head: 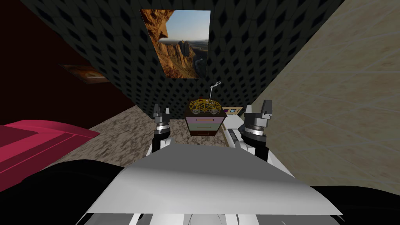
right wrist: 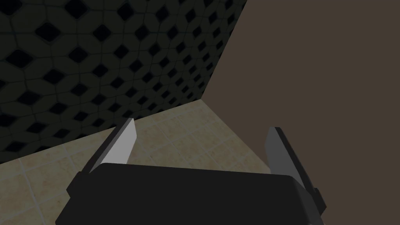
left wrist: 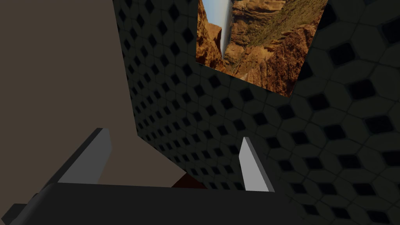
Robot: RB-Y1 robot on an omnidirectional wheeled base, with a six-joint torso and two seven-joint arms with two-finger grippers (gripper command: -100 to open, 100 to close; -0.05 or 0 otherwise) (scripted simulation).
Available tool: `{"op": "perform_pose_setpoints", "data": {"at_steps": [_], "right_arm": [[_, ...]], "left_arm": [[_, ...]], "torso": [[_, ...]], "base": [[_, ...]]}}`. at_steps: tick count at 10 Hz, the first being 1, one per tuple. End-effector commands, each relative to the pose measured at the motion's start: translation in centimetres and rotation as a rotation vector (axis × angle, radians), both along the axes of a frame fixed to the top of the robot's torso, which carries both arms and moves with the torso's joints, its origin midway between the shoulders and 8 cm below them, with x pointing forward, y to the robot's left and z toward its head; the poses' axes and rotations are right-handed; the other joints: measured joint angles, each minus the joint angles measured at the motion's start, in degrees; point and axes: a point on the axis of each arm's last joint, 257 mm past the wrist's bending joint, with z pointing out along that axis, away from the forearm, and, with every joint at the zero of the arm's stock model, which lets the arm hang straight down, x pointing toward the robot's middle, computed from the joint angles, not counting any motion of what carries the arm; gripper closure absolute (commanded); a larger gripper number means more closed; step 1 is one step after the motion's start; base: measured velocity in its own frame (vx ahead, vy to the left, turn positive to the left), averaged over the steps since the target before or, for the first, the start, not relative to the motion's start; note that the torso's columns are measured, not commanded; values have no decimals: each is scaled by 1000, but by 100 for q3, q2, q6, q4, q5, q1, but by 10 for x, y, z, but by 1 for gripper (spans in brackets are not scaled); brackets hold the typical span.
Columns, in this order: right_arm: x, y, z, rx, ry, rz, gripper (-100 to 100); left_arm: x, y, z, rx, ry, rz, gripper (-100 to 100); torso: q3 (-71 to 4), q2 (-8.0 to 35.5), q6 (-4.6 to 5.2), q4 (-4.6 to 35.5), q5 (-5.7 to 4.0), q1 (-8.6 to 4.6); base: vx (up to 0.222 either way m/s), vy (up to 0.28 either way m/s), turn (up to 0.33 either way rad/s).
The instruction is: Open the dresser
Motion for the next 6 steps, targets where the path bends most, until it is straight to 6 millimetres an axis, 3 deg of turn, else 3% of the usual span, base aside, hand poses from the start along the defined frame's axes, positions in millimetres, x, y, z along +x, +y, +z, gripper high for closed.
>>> {"op": "perform_pose_setpoints", "data": {"at_steps": [1, 6], "right_arm": [[0, 0, 0, 0, 0, 0, 0], [0, 0, 0, 0, 0, 0, 0]], "left_arm": [[0, 0, 0, 0, 0, 0, 0], [0, 0, 0, 0, 0, 0, 0]], "torso": [[-467, 232, 0, 235, 0, 0], [-4536, 2269, 0, 2268, 0, 0]], "base": [[0, 0, 0], [0, 0, 0]]}}
